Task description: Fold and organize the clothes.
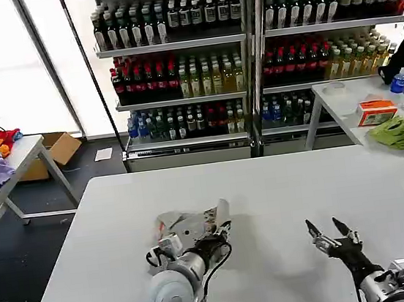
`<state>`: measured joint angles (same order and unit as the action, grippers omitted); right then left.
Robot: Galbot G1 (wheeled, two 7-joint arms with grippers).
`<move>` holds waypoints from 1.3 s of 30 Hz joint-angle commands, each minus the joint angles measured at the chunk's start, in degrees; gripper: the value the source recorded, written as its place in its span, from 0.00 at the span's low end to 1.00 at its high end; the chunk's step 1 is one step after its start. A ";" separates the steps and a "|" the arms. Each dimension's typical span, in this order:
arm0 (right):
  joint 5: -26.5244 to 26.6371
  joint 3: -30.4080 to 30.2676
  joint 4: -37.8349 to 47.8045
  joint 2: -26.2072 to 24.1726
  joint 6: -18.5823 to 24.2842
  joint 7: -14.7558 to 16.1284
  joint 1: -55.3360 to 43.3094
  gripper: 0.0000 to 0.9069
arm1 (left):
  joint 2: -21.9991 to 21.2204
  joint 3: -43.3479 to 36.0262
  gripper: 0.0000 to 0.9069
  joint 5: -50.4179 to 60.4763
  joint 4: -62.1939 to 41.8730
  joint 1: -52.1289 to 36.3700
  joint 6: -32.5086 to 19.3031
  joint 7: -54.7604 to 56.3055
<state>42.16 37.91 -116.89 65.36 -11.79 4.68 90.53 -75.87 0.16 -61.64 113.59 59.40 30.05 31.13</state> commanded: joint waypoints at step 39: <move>7.68 -29.79 12.83 5.24 -13.55 -12.33 -24.35 0.00 | 6.96 40.20 1.00 21.85 8.65 19.53 -10.95 -23.51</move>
<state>47.43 8.36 -104.81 70.71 -24.61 -7.35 67.38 -70.15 33.66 -48.29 124.03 74.73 22.96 16.01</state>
